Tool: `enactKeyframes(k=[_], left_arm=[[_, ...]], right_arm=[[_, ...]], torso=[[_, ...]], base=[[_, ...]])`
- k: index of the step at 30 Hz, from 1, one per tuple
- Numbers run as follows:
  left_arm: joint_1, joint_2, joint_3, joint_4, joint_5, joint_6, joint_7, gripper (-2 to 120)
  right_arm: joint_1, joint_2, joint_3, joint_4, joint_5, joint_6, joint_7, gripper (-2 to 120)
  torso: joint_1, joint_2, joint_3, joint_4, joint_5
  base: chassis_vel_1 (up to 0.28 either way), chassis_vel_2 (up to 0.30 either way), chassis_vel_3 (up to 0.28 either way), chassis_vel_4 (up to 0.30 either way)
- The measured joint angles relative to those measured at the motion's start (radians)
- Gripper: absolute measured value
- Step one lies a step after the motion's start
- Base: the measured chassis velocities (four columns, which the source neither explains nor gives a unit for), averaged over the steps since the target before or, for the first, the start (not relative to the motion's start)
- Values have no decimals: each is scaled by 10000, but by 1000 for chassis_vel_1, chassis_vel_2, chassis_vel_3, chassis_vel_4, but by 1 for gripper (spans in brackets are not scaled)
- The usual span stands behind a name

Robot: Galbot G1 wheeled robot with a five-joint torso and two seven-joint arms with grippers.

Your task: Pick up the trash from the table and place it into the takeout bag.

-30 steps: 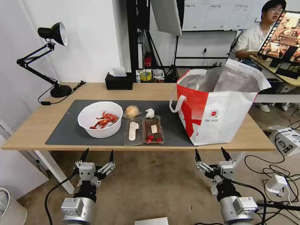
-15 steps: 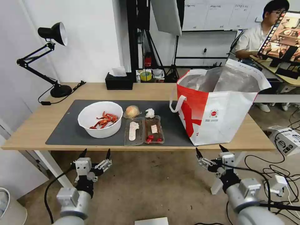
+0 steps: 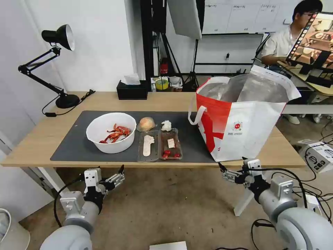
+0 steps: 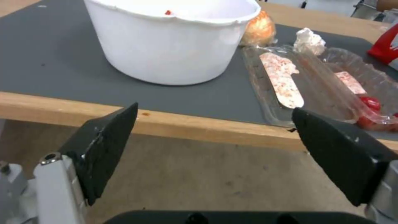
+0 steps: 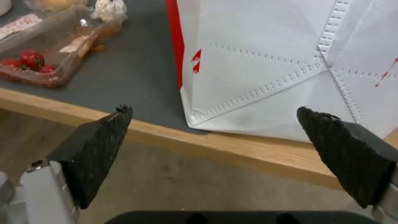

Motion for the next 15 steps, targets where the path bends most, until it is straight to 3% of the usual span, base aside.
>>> enactKeyframes(k=[15], left_arm=[[-45,-148,174,-20,-861,-97,-55,100]], right_arm=[[20,37,-162,56,176,139,-34,100]], torso=[[0,0,0,0,0]], base=[[0,0,0,0]])
